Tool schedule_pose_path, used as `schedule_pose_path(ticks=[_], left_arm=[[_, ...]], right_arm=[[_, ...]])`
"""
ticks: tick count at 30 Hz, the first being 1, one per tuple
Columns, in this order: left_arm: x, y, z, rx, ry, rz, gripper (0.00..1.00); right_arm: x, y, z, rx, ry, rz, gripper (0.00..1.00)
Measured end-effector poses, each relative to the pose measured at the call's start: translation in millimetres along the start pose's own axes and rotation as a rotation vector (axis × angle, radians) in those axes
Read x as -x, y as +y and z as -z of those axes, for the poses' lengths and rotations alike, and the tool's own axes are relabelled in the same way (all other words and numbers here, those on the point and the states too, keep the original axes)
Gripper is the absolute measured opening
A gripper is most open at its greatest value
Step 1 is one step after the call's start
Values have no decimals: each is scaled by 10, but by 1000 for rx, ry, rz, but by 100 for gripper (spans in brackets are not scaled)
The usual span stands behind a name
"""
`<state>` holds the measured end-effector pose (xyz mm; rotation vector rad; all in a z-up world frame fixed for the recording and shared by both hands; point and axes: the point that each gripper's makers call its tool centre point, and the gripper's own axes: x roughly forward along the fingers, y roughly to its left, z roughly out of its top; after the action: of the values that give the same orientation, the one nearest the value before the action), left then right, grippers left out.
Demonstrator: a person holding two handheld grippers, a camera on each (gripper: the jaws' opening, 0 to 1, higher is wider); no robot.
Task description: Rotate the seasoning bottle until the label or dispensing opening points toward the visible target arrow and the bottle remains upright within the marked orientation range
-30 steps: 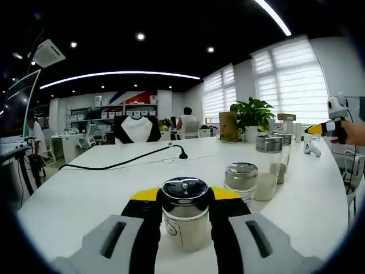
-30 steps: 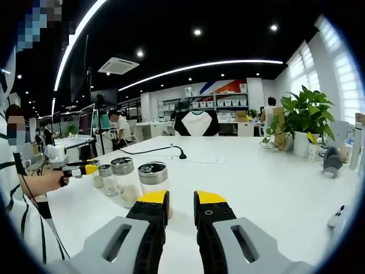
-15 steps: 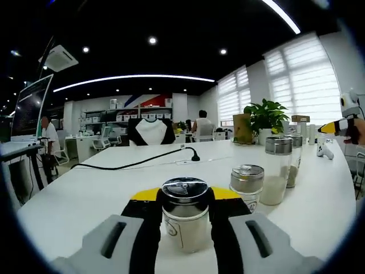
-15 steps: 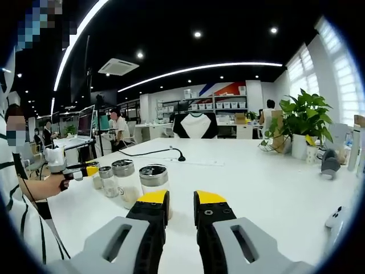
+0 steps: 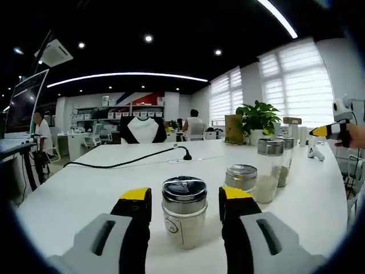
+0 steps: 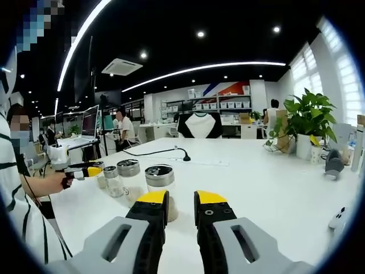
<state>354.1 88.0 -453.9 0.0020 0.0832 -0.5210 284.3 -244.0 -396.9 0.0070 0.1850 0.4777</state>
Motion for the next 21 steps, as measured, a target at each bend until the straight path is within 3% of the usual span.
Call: schedule_pose_path(ticks=[3, 5, 9, 11, 12, 15, 21], left_arm=[[-12, 64, 35, 23, 20, 45, 57], [-36, 121, 41, -18, 16, 53, 64], [-70, -4, 76, -41, 43, 162, 63], [-74, -69, 24, -34, 26, 207, 55], [-73, -87, -11, -23, 12, 220, 50], [-110, -27, -58, 3, 1, 201, 58], [-99, -70, -171, -3, -20, 289, 52]], right_arm=[[-24, 27, 5, 3, 7, -12, 15], [-45, 51, -1, 8, 9, -22, 15], [-89, 95, -28, 16, 14, -35, 15], [-104, 113, -42, 29, 18, -42, 15], [-110, 114, -49, 33, 18, -42, 15], [-122, 116, -68, 32, 14, -45, 15], [-110, 130, -64, 40, 19, -49, 15]])
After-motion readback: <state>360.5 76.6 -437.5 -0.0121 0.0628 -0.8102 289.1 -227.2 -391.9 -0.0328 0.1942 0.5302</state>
